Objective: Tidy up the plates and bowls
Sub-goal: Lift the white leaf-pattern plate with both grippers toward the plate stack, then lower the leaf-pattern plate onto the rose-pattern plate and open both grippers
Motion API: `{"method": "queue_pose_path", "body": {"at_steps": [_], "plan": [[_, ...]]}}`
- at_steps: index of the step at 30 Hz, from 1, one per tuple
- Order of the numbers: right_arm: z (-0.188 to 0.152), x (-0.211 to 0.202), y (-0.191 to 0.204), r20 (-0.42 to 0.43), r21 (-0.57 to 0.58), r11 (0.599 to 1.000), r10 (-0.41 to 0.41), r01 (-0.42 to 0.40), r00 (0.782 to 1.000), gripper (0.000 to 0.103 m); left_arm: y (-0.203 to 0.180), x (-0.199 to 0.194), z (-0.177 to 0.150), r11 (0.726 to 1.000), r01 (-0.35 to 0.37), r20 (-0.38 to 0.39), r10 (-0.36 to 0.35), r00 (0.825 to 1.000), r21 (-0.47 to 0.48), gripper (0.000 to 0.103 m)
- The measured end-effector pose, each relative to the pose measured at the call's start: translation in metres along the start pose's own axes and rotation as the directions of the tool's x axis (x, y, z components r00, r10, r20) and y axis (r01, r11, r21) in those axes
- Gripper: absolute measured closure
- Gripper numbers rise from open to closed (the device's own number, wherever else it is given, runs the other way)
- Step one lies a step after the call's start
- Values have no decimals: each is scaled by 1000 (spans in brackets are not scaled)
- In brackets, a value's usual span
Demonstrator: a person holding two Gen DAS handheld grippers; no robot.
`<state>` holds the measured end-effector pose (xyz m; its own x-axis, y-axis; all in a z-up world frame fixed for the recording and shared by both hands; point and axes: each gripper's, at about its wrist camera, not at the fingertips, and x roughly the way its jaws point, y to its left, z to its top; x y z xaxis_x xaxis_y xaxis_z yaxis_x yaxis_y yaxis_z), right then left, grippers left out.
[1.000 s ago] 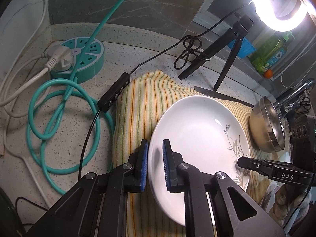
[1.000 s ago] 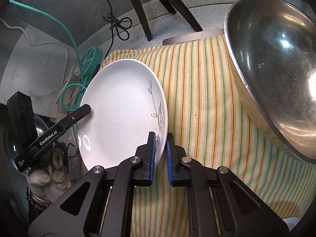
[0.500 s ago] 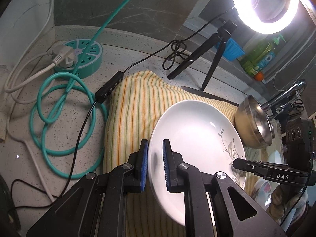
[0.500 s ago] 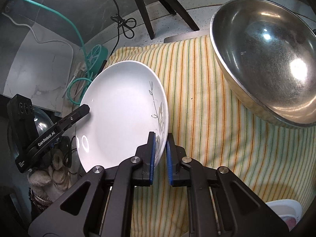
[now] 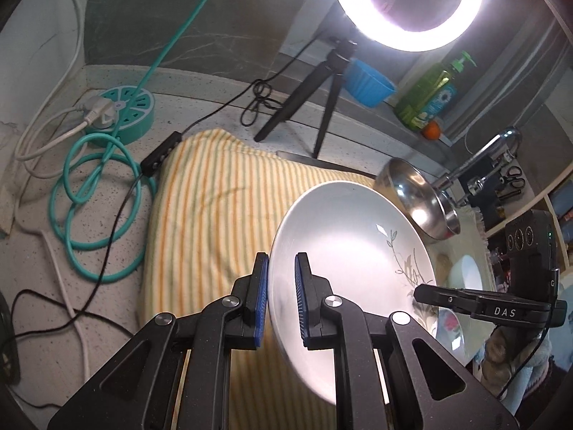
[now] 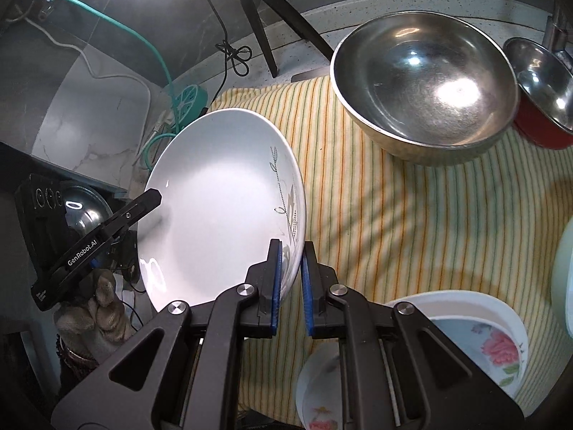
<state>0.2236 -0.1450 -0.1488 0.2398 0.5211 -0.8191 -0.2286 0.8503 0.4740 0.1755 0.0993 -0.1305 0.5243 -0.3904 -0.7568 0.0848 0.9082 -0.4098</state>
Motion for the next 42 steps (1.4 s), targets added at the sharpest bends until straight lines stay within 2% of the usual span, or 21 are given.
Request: {"method": "queue_pose_path", "body": {"at_steps": [15, 23, 31, 42], "plan": [[-43, -58, -46, 34, 22, 1000, -18, 17, 999, 92, -68, -1, -41, 997, 48, -33, -46, 998, 63, 91], [-69, -86, -81, 29, 35, 998, -46, 45, 999, 92, -101, 8, -72, 995, 81, -81, -77, 994, 55, 91], [-93, -100, -108, 10, 42, 996, -77, 76, 997, 92, -125, 17, -98, 994, 93, -139, -85, 987, 53, 91], [-111, -102, -129, -14, 61, 994, -87, 88, 996, 92, -137, 26, -119, 995, 88, -183, -79, 980, 41, 91]]}}
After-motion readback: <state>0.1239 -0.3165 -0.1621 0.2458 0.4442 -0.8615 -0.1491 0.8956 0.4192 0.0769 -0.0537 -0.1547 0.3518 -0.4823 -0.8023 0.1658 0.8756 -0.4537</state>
